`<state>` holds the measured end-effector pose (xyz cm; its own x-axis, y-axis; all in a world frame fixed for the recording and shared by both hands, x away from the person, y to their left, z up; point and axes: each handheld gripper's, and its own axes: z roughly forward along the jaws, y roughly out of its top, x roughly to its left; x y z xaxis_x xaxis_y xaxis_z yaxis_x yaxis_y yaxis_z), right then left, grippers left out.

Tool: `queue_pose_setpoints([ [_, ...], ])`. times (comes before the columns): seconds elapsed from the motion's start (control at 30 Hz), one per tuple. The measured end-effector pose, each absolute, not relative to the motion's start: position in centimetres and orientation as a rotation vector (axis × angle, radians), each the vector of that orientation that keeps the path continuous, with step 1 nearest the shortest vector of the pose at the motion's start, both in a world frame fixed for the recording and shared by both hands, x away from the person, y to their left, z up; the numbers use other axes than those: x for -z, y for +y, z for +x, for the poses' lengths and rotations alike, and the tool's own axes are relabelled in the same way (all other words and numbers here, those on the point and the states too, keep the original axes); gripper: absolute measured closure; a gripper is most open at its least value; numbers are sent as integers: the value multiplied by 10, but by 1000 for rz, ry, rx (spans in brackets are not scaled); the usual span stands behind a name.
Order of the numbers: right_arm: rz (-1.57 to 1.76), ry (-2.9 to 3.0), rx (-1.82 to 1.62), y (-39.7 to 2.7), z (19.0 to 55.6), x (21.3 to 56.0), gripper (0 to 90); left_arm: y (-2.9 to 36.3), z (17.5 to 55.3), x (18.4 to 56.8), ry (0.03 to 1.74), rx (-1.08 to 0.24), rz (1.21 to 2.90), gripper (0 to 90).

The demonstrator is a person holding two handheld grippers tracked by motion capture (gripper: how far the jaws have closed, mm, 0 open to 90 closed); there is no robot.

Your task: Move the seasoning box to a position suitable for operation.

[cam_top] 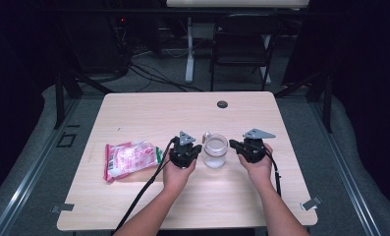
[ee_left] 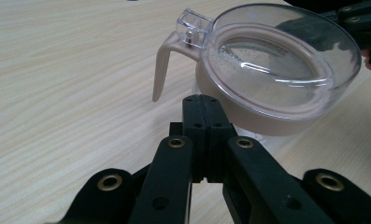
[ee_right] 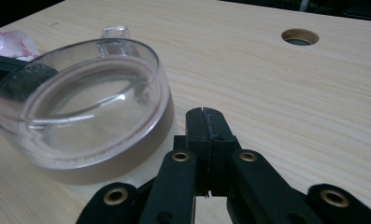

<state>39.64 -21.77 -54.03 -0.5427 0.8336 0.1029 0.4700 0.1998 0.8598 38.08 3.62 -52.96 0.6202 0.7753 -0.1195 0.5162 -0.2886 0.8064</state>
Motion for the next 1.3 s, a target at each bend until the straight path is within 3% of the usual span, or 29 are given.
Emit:
queue_pose_setpoints([
  [0.6,1187,2153,-1274,-210,388,536,900,35,382,529,995,-367,2004,900],
  [1.3,1106,2223,-1204,-196,320,529,900,53,380,526,840,-205,2014,900],
])
